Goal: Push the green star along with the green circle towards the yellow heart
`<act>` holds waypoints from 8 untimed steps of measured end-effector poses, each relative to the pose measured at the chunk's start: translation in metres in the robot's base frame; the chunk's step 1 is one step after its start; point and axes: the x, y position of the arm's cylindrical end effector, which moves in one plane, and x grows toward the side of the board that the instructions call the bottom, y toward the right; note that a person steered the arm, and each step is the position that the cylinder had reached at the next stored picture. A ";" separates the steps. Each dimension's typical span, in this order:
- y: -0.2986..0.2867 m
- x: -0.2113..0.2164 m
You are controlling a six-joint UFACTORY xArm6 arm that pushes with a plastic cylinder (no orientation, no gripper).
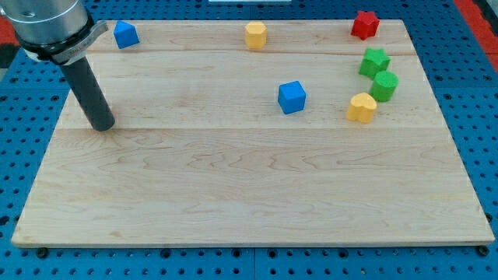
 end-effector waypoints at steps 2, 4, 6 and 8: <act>0.005 0.004; 0.087 0.028; 0.207 0.042; 0.210 -0.016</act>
